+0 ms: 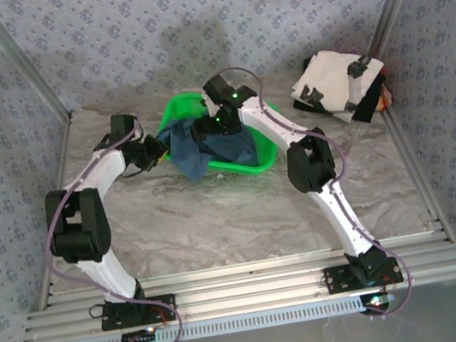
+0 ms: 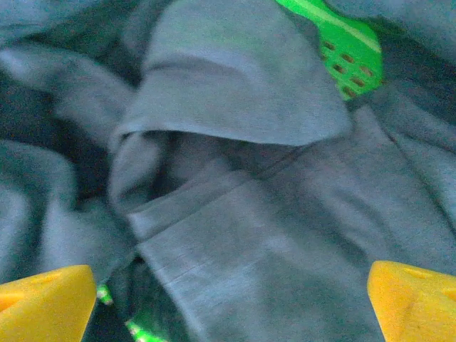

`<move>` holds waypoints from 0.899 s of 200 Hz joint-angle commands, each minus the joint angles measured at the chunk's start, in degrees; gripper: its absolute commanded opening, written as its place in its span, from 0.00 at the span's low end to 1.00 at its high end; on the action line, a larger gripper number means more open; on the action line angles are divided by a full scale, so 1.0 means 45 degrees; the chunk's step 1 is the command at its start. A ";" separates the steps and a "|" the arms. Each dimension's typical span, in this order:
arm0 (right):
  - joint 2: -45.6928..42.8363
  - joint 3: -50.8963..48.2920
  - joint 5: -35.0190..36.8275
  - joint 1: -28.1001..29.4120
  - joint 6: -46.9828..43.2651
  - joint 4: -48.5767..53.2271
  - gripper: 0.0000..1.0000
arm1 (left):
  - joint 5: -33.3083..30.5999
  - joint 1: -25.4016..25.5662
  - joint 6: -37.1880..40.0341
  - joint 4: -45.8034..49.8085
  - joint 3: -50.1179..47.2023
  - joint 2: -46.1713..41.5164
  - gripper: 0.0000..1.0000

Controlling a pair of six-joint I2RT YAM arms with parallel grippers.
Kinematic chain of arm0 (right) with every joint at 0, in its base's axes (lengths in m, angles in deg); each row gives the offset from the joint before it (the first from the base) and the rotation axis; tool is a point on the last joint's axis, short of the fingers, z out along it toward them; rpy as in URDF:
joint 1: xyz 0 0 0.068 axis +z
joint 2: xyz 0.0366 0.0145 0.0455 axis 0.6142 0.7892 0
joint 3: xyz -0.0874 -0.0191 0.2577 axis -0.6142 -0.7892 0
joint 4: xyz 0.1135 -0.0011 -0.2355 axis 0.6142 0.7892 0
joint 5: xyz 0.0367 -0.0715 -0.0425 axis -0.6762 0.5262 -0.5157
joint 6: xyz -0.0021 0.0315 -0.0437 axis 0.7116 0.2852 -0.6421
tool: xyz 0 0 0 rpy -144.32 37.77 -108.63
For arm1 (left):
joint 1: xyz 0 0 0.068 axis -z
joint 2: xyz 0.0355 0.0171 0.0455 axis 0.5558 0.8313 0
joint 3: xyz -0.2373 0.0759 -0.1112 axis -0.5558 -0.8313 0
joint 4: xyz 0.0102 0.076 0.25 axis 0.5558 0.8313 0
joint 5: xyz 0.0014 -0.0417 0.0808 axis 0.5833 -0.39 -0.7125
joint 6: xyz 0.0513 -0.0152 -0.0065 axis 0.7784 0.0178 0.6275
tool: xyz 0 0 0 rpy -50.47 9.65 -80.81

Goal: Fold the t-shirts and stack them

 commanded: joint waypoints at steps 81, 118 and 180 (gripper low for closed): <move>0.0929 -0.0464 -0.0759 0.0646 0.2408 -0.1664 0.28 | -0.0111 0.0206 -0.1160 -0.0954 -0.3239 -0.3178 0.04; -0.1029 -0.0727 -0.0777 0.0452 0.3239 -0.3366 0.00 | -0.0087 -0.0382 -0.1452 -0.1018 -0.3821 -0.3808 0.00; -0.6129 -0.1144 -0.0177 -0.0646 0.4006 -0.5664 0.00 | -0.0486 -0.2311 -0.2166 -0.0531 -0.4458 -0.4673 0.00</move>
